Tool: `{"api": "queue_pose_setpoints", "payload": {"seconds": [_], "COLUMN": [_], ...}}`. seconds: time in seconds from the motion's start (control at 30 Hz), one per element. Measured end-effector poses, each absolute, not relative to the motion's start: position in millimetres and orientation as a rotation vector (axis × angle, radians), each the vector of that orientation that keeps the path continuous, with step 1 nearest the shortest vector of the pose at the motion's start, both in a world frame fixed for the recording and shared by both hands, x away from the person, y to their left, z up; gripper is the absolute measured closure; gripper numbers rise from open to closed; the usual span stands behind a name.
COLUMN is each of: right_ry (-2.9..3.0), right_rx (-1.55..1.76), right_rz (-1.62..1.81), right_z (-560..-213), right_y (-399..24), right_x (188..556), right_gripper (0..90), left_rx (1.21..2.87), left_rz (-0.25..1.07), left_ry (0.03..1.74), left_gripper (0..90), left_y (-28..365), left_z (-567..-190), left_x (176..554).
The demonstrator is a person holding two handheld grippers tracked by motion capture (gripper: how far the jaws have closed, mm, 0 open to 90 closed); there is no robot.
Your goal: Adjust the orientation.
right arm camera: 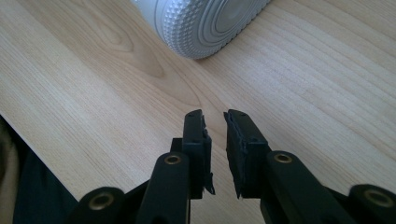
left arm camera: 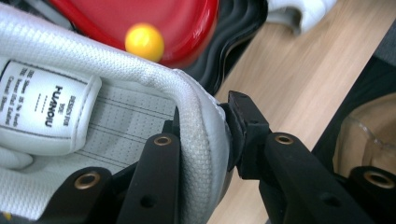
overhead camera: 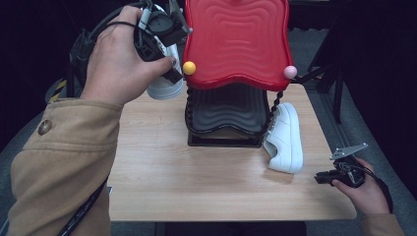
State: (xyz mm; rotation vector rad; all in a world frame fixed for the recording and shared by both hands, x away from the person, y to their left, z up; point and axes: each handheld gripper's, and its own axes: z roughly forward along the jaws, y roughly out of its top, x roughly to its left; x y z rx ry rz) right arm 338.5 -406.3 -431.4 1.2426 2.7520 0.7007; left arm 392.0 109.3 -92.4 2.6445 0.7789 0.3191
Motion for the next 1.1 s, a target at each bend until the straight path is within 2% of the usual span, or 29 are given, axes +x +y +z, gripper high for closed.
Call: {"api": "queue_pose_setpoints", "payload": {"seconds": [0.2,0.67,1.1], "right_ry": [2.748,2.744,2.716], "right_rx": [1.242,1.241,1.301], "right_rz": [0.717,0.732,0.736], "right_z": [-430.0,-429.5,-431.4], "right_y": [-408.5,-413.2,-428.2], "right_x": [340.4,337.6,321.0], "right_gripper": [78.4,78.2,78.1], "left_rx": [2.622,2.615,2.626], "left_rz": [0.381,0.420,0.398], "left_ry": [0.740,0.625,0.539], "left_gripper": [74.8,74.4,74.1], "left_y": [95.6,52.2,12.1], "left_z": [-79.6,-65.9,-61.9], "left_x": [395.2,411.6,434.3]}}
